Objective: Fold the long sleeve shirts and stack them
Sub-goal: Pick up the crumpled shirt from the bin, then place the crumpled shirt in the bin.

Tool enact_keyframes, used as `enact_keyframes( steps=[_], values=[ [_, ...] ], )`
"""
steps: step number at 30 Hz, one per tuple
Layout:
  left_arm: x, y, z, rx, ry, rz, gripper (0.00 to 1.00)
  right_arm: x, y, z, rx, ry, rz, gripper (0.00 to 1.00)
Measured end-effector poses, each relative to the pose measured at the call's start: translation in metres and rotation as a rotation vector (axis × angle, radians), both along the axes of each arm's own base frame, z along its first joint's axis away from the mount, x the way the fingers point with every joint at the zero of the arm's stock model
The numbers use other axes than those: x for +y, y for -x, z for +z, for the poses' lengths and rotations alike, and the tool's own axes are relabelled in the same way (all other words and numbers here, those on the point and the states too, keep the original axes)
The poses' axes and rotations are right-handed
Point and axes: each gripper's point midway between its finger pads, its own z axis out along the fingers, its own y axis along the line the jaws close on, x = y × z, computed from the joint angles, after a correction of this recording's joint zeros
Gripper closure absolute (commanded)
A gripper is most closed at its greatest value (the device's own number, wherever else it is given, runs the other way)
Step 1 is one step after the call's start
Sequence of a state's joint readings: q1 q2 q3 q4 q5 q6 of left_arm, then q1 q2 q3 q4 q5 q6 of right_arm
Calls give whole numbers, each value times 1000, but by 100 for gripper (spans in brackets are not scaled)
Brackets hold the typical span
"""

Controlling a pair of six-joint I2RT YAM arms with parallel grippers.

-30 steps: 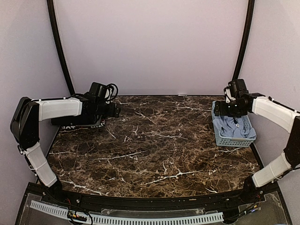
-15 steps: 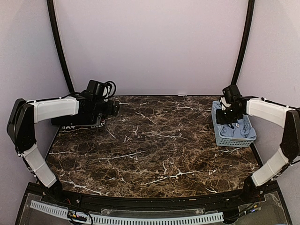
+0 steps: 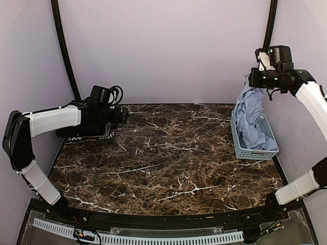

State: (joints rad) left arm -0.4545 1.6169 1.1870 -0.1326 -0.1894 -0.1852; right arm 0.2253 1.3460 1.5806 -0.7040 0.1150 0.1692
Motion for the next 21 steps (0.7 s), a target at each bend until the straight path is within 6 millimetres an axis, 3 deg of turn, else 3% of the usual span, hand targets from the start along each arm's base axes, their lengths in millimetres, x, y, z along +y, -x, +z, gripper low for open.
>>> enact_keyframes(
  steps=[4,8,12,16,21],
  values=[
    [0,8,14,-24,48,-4,1,38,20,69,-147,-116,178,100],
    [-8,22,28,-59,131,-56,1,102,49,126,-243,-255,452,100],
    [-21,41,46,-112,239,-152,1,166,78,167,-284,-426,759,100],
    [-34,60,70,-179,348,-250,1,214,102,184,-248,-588,1022,100],
    [-41,84,103,-271,442,-350,1,250,105,166,-146,-688,1166,99]
  ],
)
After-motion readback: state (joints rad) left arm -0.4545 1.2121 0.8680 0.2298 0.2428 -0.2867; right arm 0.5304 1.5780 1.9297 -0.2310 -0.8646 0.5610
